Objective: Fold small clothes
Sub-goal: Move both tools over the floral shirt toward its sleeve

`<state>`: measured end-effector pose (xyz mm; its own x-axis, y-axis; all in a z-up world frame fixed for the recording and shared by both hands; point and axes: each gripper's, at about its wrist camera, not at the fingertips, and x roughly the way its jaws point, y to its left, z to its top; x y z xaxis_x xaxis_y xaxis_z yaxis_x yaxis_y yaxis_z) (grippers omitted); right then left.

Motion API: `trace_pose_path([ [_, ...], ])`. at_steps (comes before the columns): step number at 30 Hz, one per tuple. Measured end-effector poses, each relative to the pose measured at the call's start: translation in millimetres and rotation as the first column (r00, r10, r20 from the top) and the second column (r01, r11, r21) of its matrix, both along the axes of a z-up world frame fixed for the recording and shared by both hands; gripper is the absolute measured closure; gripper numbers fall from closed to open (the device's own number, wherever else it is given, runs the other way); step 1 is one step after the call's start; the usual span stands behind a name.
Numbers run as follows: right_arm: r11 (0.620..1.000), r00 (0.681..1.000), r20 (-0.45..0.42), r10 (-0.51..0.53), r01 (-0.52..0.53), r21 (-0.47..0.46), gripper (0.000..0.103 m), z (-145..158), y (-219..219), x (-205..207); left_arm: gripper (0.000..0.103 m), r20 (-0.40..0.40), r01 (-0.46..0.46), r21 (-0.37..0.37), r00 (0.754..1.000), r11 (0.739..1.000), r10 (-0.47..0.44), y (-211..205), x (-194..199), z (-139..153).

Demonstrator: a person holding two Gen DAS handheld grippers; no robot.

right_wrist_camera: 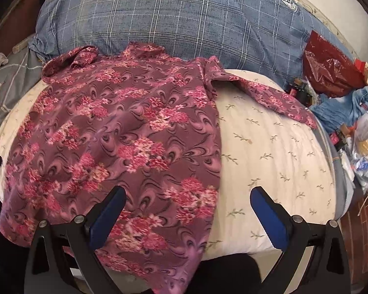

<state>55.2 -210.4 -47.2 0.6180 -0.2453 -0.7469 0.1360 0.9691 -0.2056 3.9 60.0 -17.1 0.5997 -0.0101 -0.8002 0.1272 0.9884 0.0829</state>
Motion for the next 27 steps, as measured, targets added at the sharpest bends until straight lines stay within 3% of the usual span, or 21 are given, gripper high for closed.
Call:
trace_pose_path([
  [27,0.998,0.998,0.043,-0.038,0.035,0.058,0.002,10.0,-28.1,-4.1,0.000,-0.009,-0.007,-0.047,1.000,0.999,0.007,-1.7,6.6,12.3],
])
